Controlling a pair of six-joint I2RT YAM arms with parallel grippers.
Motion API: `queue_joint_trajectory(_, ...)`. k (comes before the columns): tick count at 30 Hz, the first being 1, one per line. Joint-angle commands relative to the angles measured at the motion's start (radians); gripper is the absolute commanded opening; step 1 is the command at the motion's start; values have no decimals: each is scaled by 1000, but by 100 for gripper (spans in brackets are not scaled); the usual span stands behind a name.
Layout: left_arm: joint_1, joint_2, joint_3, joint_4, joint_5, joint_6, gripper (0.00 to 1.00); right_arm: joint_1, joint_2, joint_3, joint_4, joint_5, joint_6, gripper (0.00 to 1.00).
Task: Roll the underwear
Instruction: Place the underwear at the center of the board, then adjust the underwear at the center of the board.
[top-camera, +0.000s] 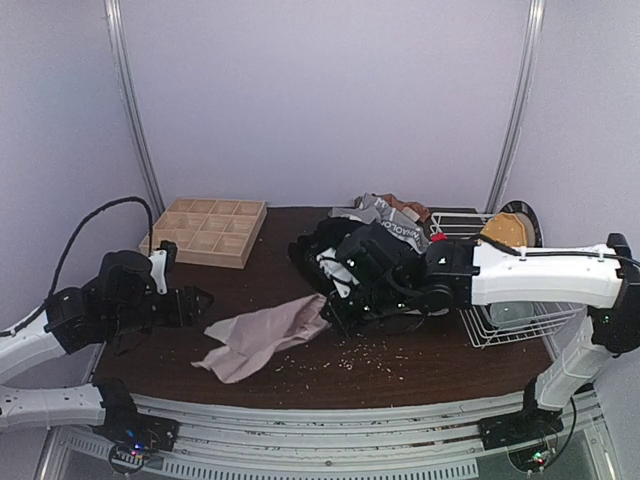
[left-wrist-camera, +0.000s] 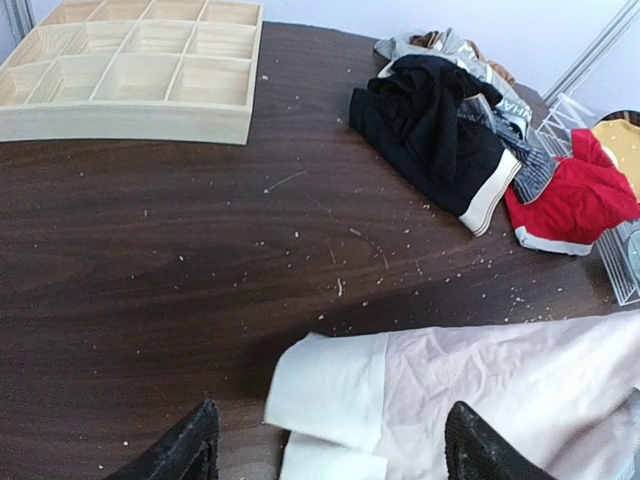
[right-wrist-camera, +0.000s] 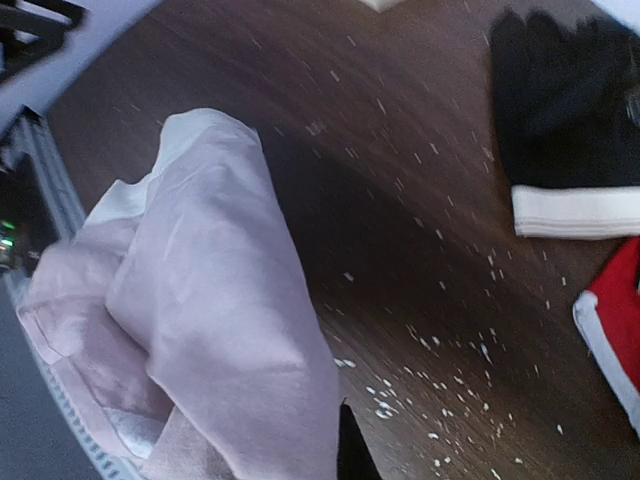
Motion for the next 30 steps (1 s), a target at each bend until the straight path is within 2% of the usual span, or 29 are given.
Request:
queue_joint_trajectory(1, 0, 36, -51, 21, 41, -23, 77, -83, -32, -211, 35, 50, 128, 16)
queue_joint_trajectory(4, 0, 59, -77, 37, 64, -36, 78, -95, -86, -286, 36, 78, 136, 43)
queue_joint_trajectory(5, 0, 65, -87, 45, 77, -37, 78, -93, -107, -292, 31, 76, 133, 49)
queue_joint_trajectory(9, -11, 110, -122, 82, 152, -38, 78, -38, -142, -263, -15, 104, 110, 62)
queue_joint_trajectory(12, -42, 169, -126, 85, 171, -38, 79, 20, -104, -229, -1, 104, 99, 63)
queue_joint_trajectory(15, -57, 198, -135, 70, 142, -71, 79, 73, 23, -153, 41, 96, 75, 61)
queue_joint_trajectory(19, -58, 155, -178, 58, 88, -144, 79, 131, 236, 26, 45, 87, 28, 58)
queue_joint_trajectory(23, -57, 147, -217, 88, 124, -190, 78, 140, 385, 161, 65, 49, -12, 57)
queue_joint_trajectory(30, -57, 172, -266, 91, 161, -312, 79, 153, 556, 353, 7, 91, -85, 59)
